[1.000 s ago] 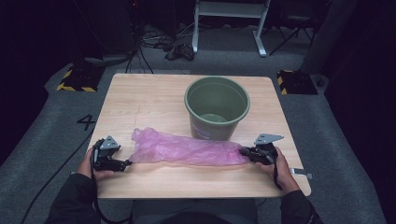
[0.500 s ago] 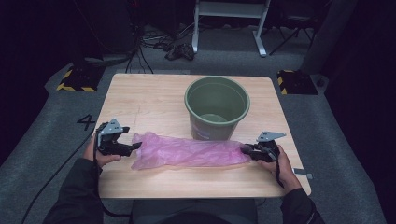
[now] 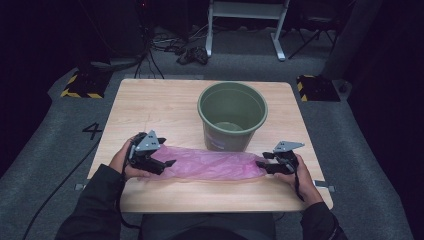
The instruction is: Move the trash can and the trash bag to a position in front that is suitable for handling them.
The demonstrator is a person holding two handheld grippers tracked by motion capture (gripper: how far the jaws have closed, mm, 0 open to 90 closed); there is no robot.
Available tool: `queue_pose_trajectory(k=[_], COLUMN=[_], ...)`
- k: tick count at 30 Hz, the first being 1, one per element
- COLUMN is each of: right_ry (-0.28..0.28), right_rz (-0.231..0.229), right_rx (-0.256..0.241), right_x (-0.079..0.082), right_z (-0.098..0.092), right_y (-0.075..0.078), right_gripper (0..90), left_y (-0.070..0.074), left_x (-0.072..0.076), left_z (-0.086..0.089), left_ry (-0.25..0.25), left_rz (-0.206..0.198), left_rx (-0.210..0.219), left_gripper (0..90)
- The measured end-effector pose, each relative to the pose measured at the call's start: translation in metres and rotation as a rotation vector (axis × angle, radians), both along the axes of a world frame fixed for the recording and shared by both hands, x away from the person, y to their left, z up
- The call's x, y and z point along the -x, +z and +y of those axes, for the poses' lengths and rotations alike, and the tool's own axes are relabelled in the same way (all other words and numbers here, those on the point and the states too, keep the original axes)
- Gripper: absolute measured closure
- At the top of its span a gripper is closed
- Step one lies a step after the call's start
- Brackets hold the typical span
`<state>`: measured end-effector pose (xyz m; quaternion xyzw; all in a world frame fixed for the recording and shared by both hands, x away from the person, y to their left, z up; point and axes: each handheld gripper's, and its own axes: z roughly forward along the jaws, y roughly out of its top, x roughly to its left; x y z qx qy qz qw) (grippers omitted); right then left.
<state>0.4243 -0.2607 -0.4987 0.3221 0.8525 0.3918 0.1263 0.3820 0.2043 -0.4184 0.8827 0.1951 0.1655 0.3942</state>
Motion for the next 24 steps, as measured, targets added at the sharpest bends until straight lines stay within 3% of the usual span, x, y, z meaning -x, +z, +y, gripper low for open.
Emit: queue_pose_trajectory(k=[3, 10, 18, 24], right_ry=[-0.005, -0.001, 0.002, 0.004], right_rz=[-0.002, -0.004, -0.005, -0.007], right_rx=[0.004, 0.017, 0.018, 0.016], right_x=[0.000, 0.000, 0.000, 0.000], right_z=[0.000, 0.002, 0.002, 0.003], right_y=[0.000, 0.000, 0.000, 0.000], right_gripper=[43.1, 38.7, 37.9, 37.8], left_y=[-0.006, -0.034, -0.056, -0.065], left_x=[0.002, -0.011, -0.029, -0.035], left_z=[-0.020, -0.052, -0.058, -0.058], left_ry=[-0.040, -0.044, -0.033, -0.018], left_rz=[0.021, 0.118, 0.220, 0.258], left_rx=[-0.062, -0.231, -0.208, -0.207], left_gripper=[17.8, 16.7, 16.4, 16.3])
